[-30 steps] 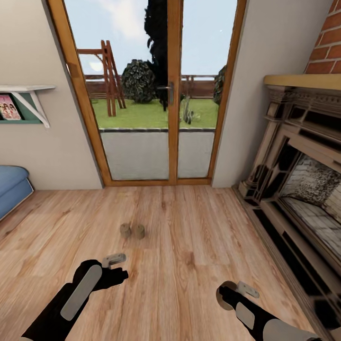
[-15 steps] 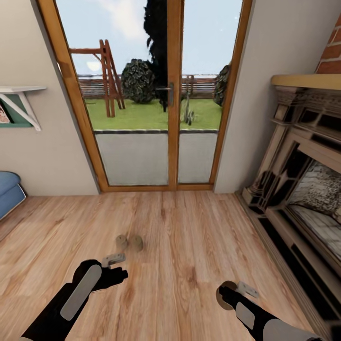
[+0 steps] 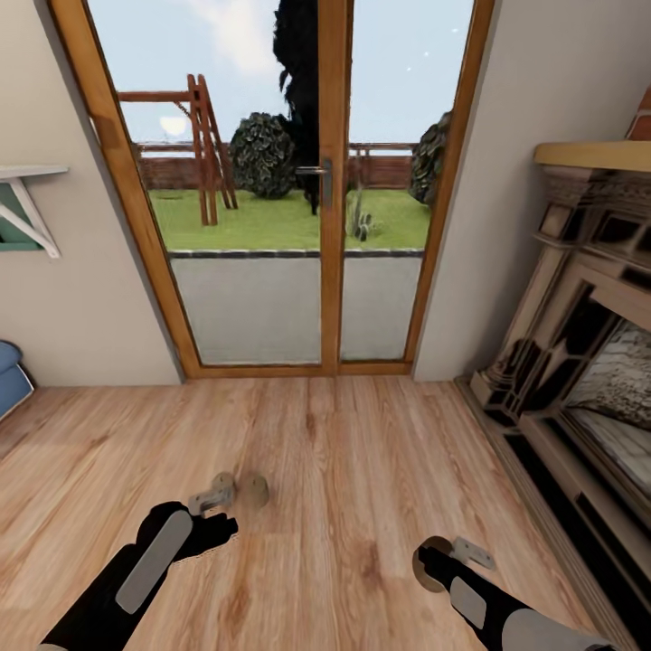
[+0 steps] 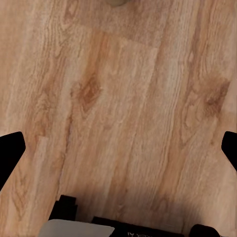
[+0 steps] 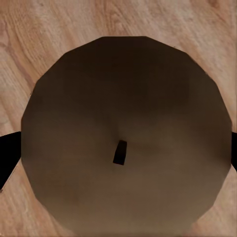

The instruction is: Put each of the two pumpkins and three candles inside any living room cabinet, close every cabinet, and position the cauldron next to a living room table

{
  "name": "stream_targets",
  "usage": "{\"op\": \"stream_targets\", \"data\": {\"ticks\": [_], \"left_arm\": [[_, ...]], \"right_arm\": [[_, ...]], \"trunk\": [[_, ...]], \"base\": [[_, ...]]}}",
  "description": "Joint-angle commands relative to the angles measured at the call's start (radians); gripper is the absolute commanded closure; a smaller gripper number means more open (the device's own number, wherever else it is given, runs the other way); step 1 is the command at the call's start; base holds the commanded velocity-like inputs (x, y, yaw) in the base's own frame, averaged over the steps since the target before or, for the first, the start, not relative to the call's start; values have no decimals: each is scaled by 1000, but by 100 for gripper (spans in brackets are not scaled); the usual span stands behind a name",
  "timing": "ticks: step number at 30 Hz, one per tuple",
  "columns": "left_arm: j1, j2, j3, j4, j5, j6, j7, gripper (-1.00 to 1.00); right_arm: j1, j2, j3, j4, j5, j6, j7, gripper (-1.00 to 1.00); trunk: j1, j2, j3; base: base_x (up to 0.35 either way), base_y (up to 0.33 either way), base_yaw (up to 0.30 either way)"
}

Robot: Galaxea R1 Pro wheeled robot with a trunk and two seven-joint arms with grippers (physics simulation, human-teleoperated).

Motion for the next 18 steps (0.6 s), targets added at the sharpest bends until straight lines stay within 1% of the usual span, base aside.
{"op": "stream_targets", "data": {"ticks": [1,5,9,12,13,14,16,18], "left_arm": [[-1,1,-2,1,11,-6,10,-100],[-1,-1,-2,11,11,-15,10,-100],[-5,-4,-3,67,8,-17,6,-100],[-8,-4,-4,82,1,-20,5,-100],[-11,-4,-4,85,-14,-21,4,-100],[-13,-5,-4,92,-43,-21,3,-100],[-21,-7,-5,124,-133,-27,-3,-100],[-25,-9,-9,136,-184,-35,-5,-100]], "right_arm": [[0,0,9,-2,-8,-2,-4,100],[0,0,8,-1,-8,-2,-4,100],[0,0,8,-1,-8,-2,-4,100],[0,0,9,-2,-8,-2,-4,100],[0,0,9,-2,-8,-2,-4,100],[0,0,9,-2,-8,-2,-4,100],[0,0,9,-2,-8,-2,-4,100],[-1,0,9,-2,-8,-2,-3,100]], "trunk": [[1,0,-1],[1,0,-1],[1,0,-1],[1,0,-1],[1,0,-1],[1,0,-1],[1,0,-1],[1,0,-1]], "base": [[311,0,0],[307,0,0],[312,0,0],[318,0,0],[325,0,0],[328,0,0],[330,0,0],[332,0,0]]}}
